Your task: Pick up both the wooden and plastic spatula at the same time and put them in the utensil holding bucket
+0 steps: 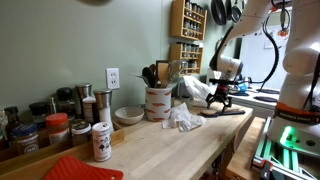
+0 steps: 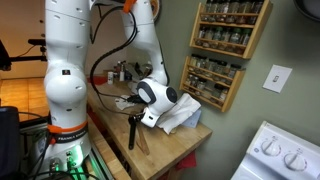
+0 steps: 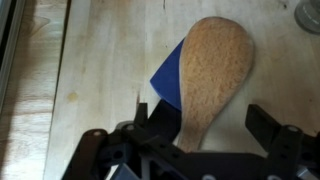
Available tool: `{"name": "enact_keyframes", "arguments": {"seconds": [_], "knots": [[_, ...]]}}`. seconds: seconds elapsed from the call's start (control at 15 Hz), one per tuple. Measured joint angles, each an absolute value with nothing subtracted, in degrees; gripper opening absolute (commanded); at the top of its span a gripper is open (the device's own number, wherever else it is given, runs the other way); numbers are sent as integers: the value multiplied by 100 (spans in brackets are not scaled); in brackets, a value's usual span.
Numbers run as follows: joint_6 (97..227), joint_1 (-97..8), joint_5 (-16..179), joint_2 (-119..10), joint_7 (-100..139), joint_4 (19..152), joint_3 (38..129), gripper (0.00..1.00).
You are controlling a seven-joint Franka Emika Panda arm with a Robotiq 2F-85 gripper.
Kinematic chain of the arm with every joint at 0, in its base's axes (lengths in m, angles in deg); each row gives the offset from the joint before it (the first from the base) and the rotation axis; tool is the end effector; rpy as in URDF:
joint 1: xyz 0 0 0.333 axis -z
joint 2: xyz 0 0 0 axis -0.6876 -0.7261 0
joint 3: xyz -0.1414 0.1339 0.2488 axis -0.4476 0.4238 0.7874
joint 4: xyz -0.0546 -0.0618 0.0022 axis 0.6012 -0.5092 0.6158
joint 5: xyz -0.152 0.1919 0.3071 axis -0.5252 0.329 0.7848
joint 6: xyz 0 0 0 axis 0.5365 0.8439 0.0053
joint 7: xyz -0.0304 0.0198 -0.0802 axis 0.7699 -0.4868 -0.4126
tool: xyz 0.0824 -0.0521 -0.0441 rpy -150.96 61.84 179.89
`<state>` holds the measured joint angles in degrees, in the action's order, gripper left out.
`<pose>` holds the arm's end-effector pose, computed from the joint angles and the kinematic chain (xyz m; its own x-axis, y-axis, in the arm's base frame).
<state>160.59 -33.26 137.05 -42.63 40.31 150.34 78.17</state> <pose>0.3223 -0.1012 0.1681 -0.0342 -0.7946 -0.6062 -0.9994 0.0265 0.0215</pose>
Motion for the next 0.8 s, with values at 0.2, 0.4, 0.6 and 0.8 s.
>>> {"name": "enact_keyframes", "arguments": {"seconds": [0.2,0.4,0.6,0.8], "knots": [[16061,-3336,13705,-4307,4164,15034,7817,100],[16138,-3350,13663,-4366,4474,15034,7815,100],[16243,-3352,13671,-4380,4653,15034,7814,74],[16299,-3377,13763,-4380,4659,15038,7820,62]]}}
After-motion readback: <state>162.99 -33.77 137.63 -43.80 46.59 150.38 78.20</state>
